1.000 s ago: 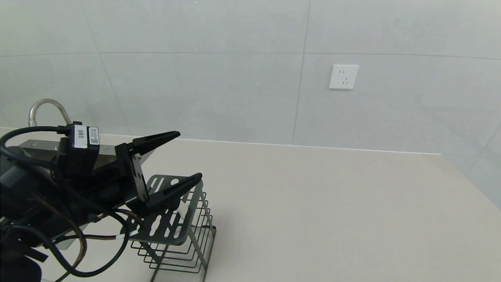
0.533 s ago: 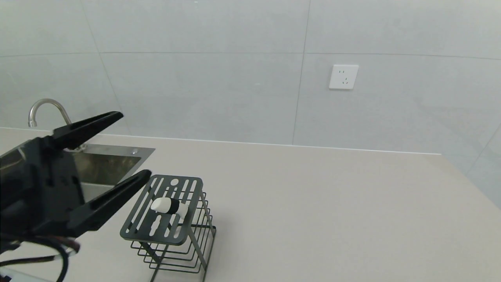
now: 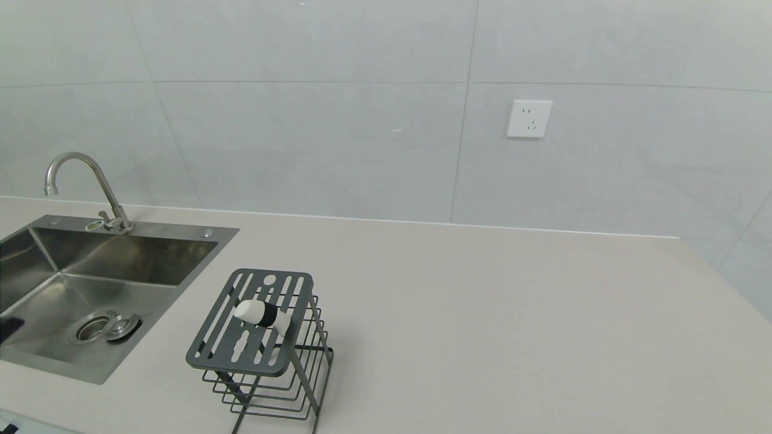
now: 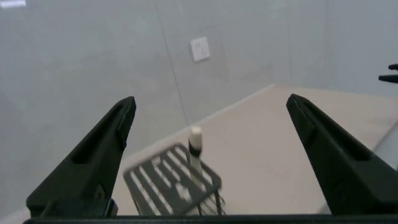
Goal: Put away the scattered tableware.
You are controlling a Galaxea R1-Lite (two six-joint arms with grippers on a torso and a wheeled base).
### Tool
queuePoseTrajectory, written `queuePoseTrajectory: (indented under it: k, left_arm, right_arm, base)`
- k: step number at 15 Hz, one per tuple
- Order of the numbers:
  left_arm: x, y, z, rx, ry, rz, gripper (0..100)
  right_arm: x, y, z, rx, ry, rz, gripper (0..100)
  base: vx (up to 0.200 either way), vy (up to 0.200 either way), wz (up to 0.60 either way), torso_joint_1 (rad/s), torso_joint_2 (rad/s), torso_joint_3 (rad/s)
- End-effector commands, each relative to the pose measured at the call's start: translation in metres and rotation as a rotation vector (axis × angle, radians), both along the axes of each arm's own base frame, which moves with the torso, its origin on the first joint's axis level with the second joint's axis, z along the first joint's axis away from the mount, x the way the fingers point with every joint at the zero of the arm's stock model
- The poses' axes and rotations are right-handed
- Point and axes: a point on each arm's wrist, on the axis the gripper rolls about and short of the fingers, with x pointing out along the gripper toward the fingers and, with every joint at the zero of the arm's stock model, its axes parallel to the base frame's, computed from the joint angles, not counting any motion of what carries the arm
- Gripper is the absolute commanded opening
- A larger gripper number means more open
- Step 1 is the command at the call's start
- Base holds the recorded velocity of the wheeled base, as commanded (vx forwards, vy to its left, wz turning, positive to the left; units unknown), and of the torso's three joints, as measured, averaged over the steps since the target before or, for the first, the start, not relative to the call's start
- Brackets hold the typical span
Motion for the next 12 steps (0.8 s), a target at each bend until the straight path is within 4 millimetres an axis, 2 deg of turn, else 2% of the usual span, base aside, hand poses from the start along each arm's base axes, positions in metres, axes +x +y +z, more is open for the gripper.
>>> queuePoseTrajectory:
  k: [1, 3, 4, 5, 7, 12]
  left_arm:
    - [-0.045, 0.004, -0.042, -0.019, -0.017, 0.121, 100]
    - [-0.044, 0.003, -0.065, -0.003, 0.096, 0.194, 100]
    - [-0.041, 0.005, -0.075, 0.008, 0.177, 0.305, 100]
    - [-0.038, 0.01, -0.087, -0.002, 0.297, 0.53, 100]
    - [-0.037, 0.015, -0.091, -0.06, 0.347, 0.731, 100]
    - [-0.037, 0.015, -0.091, -0.072, 0.352, 0.726, 100]
  right_arm:
    - [0.0, 0.0, 0.0, 0.0, 0.0, 0.0, 100]
    - [0.0, 0.0, 0.0, -0.001, 0.0, 0.0, 100]
    - [0.0, 0.0, 0.0, -0.003, 0.0, 0.0, 100]
    - [0.0, 0.0, 0.0, -0.003, 0.0, -0.002, 100]
    - [0.0, 0.0, 0.0, 0.0, 0.0, -0.005, 100]
    - [0.0, 0.0, 0.0, 0.0, 0.0, -0.003, 100]
  base:
    - [0.0, 0.0, 0.0, 0.0, 0.0, 0.0]
    - [0.0, 0.0, 0.0, 0.0, 0.0, 0.0]
    - [0.0, 0.0, 0.0, 0.0, 0.0, 0.0]
    - [0.0, 0.0, 0.0, 0.0, 0.0, 0.0]
    - [0.0, 0.0, 0.0, 0.0, 0.0, 0.0]
    - [0.0, 0.0, 0.0, 0.0, 0.0, 0.0]
